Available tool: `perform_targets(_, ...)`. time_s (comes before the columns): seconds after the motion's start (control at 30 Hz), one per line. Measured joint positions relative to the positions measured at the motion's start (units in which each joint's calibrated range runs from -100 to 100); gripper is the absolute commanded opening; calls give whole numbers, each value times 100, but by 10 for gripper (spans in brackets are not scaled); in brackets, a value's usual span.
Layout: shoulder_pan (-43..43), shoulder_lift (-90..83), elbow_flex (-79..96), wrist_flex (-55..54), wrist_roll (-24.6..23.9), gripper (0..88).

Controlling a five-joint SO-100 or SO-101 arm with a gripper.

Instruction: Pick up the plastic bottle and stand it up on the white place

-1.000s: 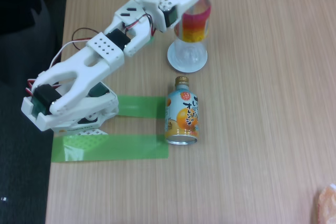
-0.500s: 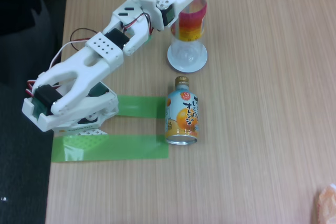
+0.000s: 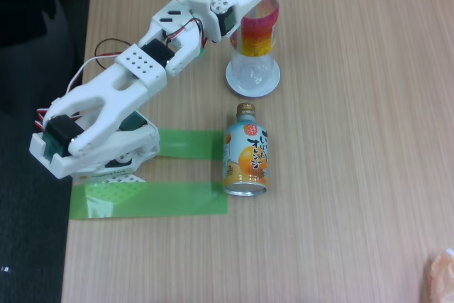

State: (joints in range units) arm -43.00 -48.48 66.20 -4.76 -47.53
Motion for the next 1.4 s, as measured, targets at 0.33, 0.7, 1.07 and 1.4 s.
perform_targets(0.33,0,0,9,0,0,334)
perform_targets(0.7,7,0,63,42,74,335)
perform_targets(1.07,299,0,63,459,247,335)
perform_targets(1.4,710,0,63,901,252,335)
